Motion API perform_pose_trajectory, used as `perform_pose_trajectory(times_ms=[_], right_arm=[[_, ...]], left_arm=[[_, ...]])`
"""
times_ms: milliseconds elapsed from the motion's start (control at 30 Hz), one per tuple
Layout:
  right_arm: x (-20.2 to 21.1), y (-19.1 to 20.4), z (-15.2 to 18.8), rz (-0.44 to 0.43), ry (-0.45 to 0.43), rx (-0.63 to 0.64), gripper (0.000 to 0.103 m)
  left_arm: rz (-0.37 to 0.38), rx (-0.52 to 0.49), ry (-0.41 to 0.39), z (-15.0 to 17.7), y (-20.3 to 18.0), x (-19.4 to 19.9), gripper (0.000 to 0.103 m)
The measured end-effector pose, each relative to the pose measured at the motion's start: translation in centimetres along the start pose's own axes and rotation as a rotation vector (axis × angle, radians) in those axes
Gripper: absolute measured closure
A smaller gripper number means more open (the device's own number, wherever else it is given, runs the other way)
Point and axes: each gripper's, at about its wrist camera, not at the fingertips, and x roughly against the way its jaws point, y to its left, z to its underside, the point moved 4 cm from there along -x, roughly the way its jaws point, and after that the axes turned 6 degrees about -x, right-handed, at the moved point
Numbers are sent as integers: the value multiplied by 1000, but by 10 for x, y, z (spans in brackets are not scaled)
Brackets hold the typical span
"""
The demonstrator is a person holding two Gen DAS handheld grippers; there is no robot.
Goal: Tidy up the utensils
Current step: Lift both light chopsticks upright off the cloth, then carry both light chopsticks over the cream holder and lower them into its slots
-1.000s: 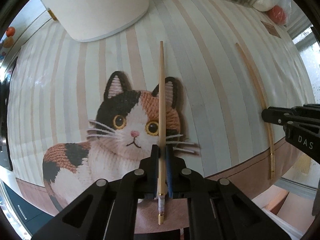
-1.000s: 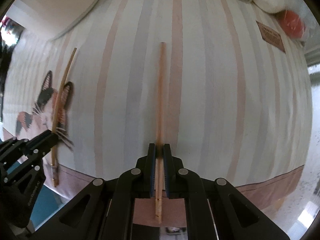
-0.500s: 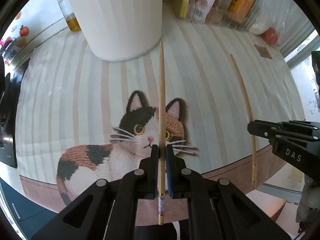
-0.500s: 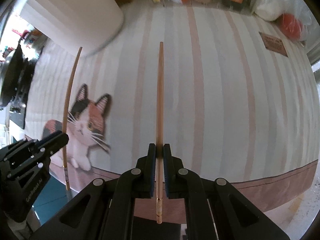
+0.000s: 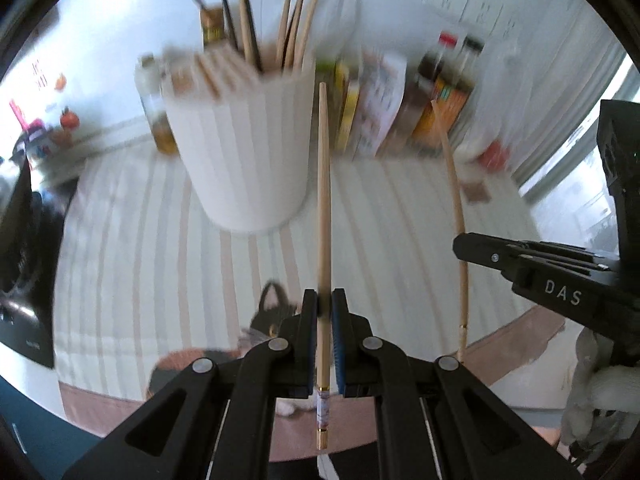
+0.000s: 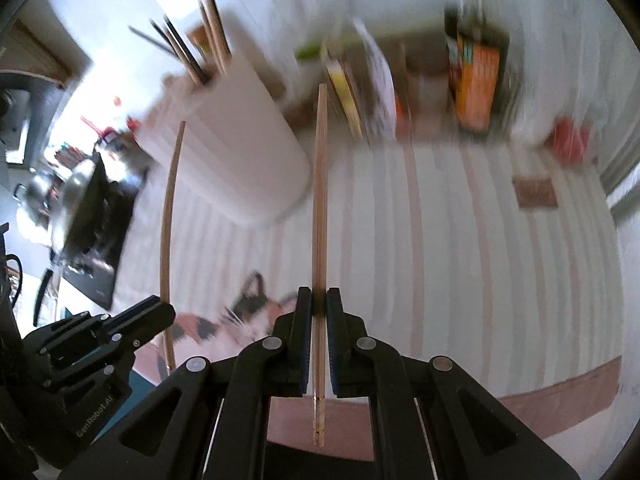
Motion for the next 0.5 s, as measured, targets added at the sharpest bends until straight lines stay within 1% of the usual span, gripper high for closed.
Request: perform_pose_trajectory(times_ms=[133, 233, 367, 500], right_arm=[[31, 20, -25, -31, -81, 12, 96], [51, 23, -47, -43, -129, 20, 96], [71, 34, -76, -57, -186, 33, 96], [80, 44, -104, -65, -231, 39, 96]], left_arm=[[4, -5, -79, -29, 2, 25, 98], [-4, -4, -141, -56, 5, 43, 98], [-16, 0, -194, -85, 13, 54, 98], [-29, 16, -224, -106, 25, 55, 98]])
